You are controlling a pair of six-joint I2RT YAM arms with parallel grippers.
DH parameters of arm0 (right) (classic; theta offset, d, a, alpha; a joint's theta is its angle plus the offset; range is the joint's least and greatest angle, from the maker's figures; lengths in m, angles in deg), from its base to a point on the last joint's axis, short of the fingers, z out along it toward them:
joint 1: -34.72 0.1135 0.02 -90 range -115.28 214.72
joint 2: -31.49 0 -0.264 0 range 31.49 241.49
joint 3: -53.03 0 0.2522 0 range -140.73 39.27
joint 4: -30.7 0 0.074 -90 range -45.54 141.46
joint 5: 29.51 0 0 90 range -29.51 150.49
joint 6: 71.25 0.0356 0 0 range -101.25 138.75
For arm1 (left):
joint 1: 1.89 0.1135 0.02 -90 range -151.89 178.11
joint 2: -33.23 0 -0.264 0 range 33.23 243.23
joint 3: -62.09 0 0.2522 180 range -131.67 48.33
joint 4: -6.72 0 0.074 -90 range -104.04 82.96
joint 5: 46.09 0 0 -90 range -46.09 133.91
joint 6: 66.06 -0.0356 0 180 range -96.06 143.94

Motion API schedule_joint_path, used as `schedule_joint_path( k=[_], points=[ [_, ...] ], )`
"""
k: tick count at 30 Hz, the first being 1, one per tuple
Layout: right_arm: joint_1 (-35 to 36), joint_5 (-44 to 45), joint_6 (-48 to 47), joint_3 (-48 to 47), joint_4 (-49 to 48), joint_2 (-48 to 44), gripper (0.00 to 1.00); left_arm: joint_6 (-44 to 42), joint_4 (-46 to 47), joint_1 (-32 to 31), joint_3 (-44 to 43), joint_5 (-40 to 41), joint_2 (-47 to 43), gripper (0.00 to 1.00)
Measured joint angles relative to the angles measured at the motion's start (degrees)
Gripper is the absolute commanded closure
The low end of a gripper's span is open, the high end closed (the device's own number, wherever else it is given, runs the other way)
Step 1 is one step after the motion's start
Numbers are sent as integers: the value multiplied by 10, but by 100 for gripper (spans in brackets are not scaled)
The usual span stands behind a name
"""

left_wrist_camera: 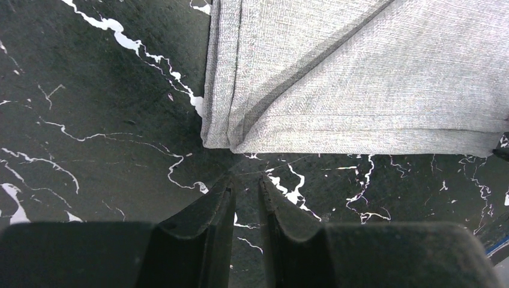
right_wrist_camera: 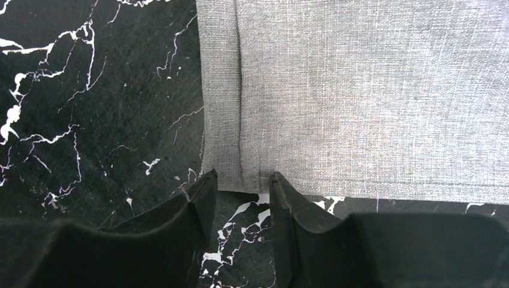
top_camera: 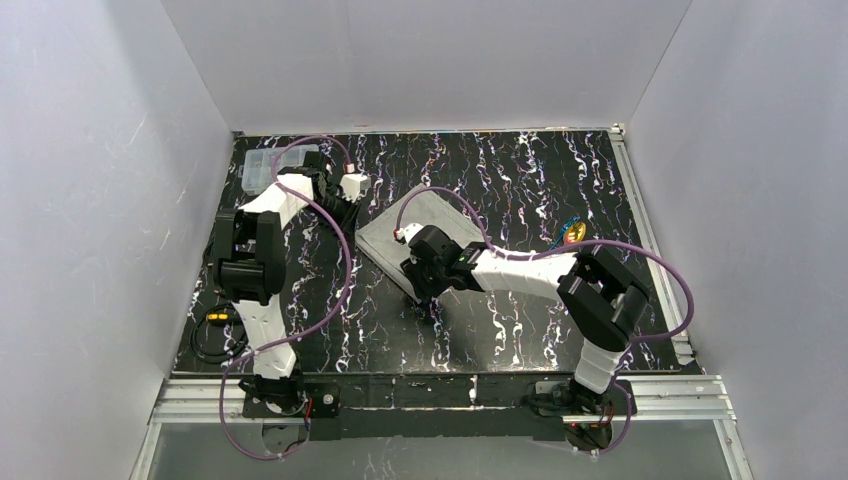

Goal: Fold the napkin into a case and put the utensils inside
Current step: Smooth out the top corner of the square-folded napkin at the center of the board.

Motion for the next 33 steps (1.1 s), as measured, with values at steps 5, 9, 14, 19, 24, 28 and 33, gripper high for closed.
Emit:
schedule_joint_path(
  k=[5,9,14,19,24,28,33],
  points=[
    [0,6,0,0,0,0,59,4,1,0,-1,0,16,82],
    [0,8,3,0,0,0,61,11,3,0,-9,0,26,82],
    [0,8,4,0,-1,0,62,15,-4,0,-25,-4,36,82],
    [0,8,4,0,-1,0,63,7,-34,0,-30,-15,34,82],
    [0,7,5,0,-2,0,64,4,-53,0,-32,-31,27,82],
    [0,8,7,0,-2,0,64,11,-50,0,-41,-35,27,82],
    [0,8,9,0,-2,0,65,23,-28,0,-47,-30,30,82]
  ],
)
